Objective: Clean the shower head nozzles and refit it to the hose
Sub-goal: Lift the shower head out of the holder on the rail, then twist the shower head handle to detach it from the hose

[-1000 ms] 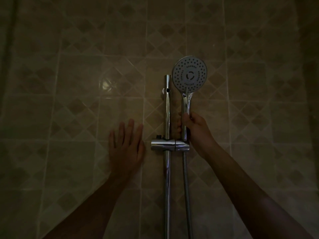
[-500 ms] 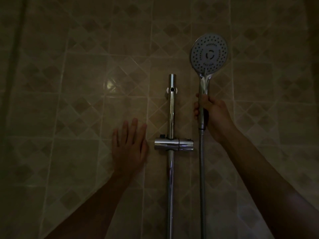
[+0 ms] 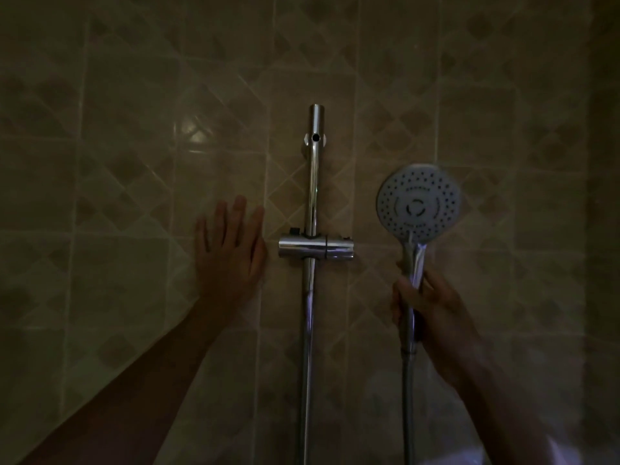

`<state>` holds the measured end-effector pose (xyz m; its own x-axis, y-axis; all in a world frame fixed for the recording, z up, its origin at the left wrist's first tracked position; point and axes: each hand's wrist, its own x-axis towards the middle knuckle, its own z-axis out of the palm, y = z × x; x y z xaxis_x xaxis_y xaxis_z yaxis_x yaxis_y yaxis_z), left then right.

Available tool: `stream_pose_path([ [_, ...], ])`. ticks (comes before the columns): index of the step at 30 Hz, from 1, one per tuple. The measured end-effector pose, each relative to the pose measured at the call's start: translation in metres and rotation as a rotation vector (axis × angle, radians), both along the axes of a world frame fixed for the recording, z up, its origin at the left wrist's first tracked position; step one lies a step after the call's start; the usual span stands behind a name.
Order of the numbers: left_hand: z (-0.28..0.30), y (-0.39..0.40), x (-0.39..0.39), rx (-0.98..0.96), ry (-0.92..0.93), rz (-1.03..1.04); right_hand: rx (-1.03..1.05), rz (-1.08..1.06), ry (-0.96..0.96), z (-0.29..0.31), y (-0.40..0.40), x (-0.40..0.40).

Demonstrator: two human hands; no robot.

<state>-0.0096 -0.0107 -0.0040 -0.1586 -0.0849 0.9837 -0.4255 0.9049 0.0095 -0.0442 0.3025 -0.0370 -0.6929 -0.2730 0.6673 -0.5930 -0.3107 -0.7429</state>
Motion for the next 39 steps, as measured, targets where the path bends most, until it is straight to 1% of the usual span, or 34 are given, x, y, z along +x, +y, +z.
stream_pose_path([
  [3,-0.001,0.0,0.001,0.012,-0.029,-0.021,0.019,-0.023,-0.06,-0.037,0.006,0.008],
  [8,-0.01,-0.001,0.006,0.015,-0.086,-0.026,0.066,-0.049,-0.154,-0.082,0.012,0.02],
  [11,-0.02,-0.003,0.013,0.031,-0.134,-0.019,0.07,-0.046,-0.182,-0.1,0.013,0.028],
  [15,-0.041,-0.002,0.03,0.087,-0.208,-0.063,0.055,0.0,-0.238,-0.116,0.016,0.039],
  [18,-0.064,0.002,0.044,0.162,-0.198,-0.185,0.022,0.06,-0.249,-0.126,0.018,0.046],
  [22,-0.103,0.0,0.054,0.216,-0.245,-0.438,-0.015,0.149,-0.253,-0.137,0.021,0.051],
  [23,-0.113,0.0,0.056,0.268,-0.247,-0.567,-0.025,0.171,-0.261,-0.139,0.021,0.052],
  [24,-0.123,0.003,0.06,0.421,-0.261,-0.735,-0.04,0.196,-0.279,-0.142,0.022,0.053],
  [25,-0.131,0.008,0.067,0.622,-0.287,-0.897,-0.053,0.216,-0.299,-0.145,0.022,0.055],
  [26,-0.138,0.014,0.076,0.791,-0.346,-0.987,-0.055,0.217,-0.323,-0.149,0.023,0.056],
  [27,-0.144,0.024,0.085,0.919,-0.397,-1.001,-0.048,0.211,-0.34,-0.154,0.023,0.058],
  [29,-0.161,0.041,0.099,1.076,-0.484,-0.983,-0.016,0.188,-0.373,-0.165,0.027,0.06],
  [32,-0.193,0.067,0.12,1.292,-0.485,-1.021,0.064,0.137,-0.408,-0.179,0.035,0.065],
  [37,-0.242,0.124,0.152,1.517,-0.409,-1.214,0.095,0.172,-0.445,-0.187,0.042,0.075],
  [39,-0.262,0.139,0.154,1.555,-0.435,-1.236,0.078,0.198,-0.466,-0.189,0.043,0.078],
])
